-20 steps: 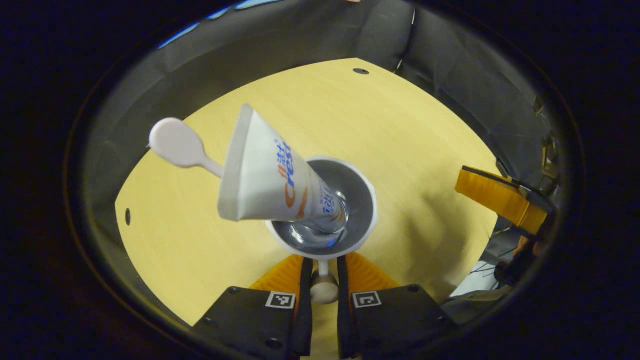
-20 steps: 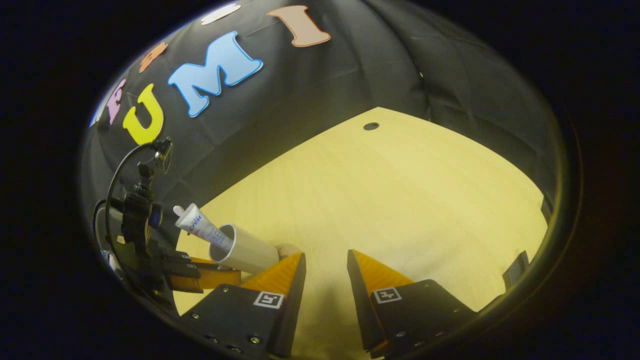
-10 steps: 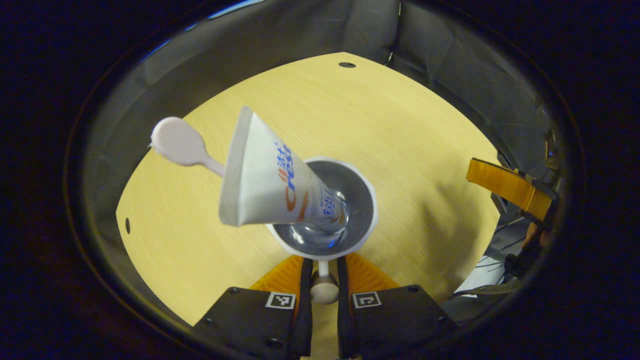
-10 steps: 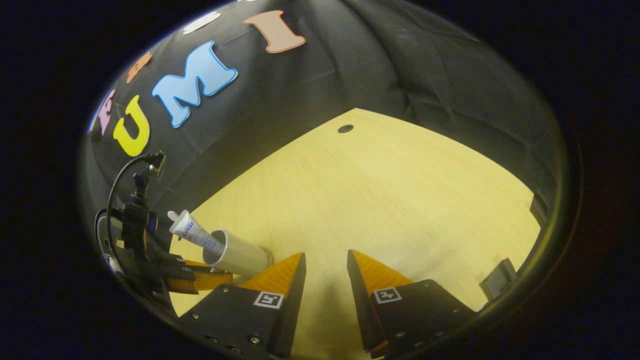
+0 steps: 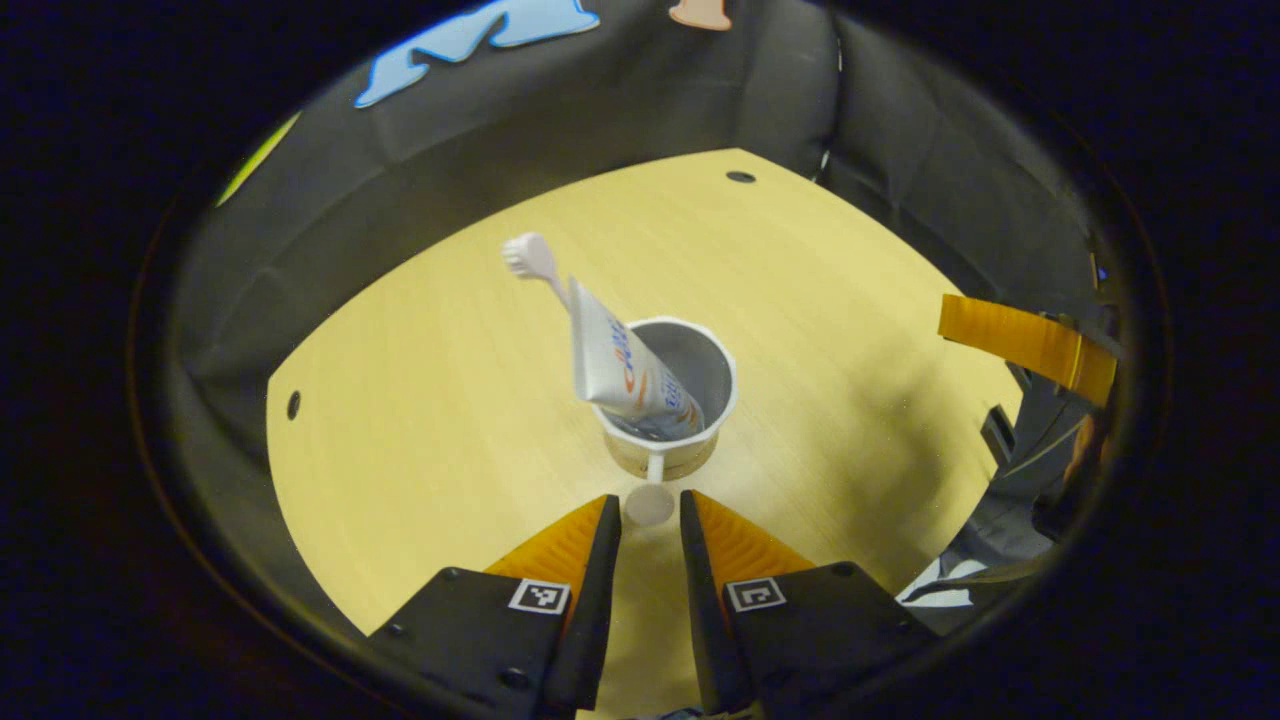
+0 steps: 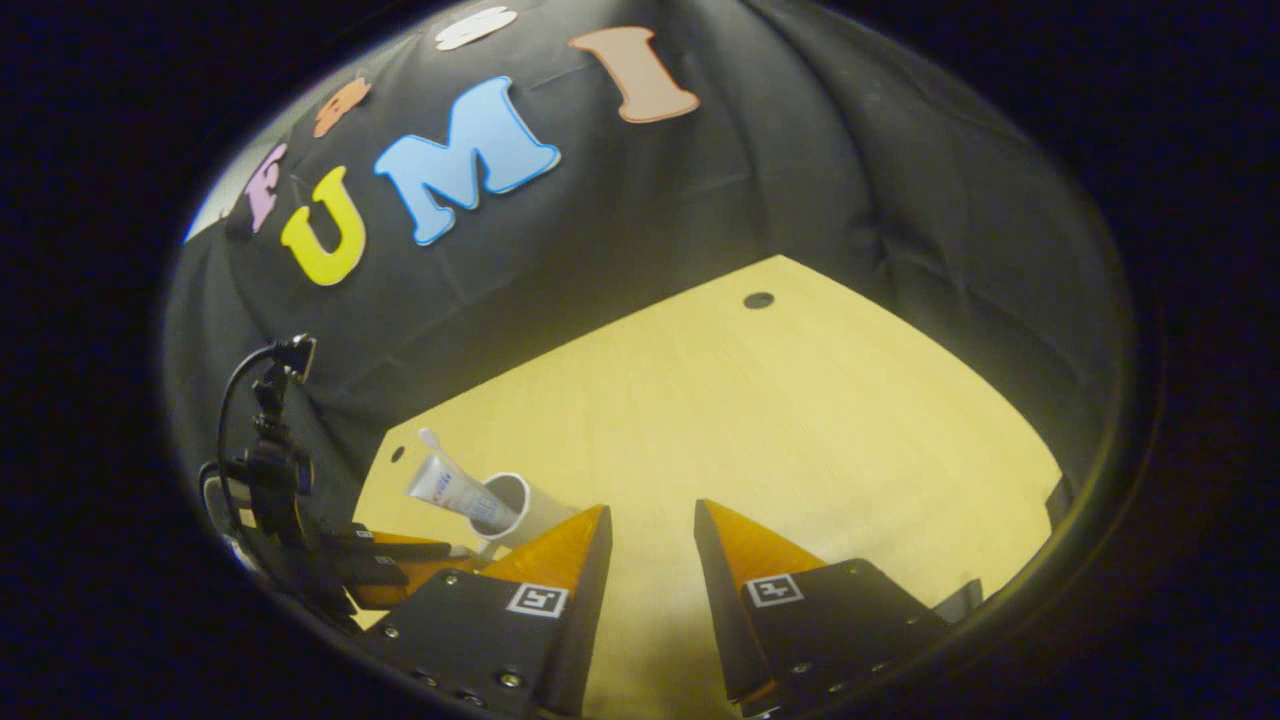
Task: Put the toothbrush and toothpaste on the desktop into the cup, then pick up the cup and place it on the coaster on the desktop.
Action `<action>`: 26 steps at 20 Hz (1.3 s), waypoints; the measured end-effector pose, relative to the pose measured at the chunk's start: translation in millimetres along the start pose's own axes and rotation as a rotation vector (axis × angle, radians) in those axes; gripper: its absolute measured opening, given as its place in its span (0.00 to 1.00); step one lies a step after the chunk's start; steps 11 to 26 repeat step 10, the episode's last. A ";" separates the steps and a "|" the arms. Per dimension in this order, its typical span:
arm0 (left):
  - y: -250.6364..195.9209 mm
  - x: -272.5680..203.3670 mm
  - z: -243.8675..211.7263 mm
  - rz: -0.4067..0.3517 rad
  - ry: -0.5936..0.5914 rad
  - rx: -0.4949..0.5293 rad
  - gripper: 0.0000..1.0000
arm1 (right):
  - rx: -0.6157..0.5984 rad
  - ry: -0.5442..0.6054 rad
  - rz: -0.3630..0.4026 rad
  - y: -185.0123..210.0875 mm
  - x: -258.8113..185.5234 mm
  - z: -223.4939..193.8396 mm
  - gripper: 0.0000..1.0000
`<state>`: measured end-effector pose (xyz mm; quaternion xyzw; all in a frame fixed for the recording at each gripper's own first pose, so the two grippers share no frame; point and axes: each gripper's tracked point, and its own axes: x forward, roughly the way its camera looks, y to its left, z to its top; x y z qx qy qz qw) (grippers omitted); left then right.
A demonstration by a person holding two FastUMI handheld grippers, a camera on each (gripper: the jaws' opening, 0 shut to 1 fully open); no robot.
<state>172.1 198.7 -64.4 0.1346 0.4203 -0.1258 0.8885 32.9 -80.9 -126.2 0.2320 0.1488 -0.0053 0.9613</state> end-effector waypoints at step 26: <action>122.9 -169.8 -9.6 0.305 -0.437 -0.380 0.48 | -0.234 -0.077 0.257 103.5 -76.4 21.0 0.50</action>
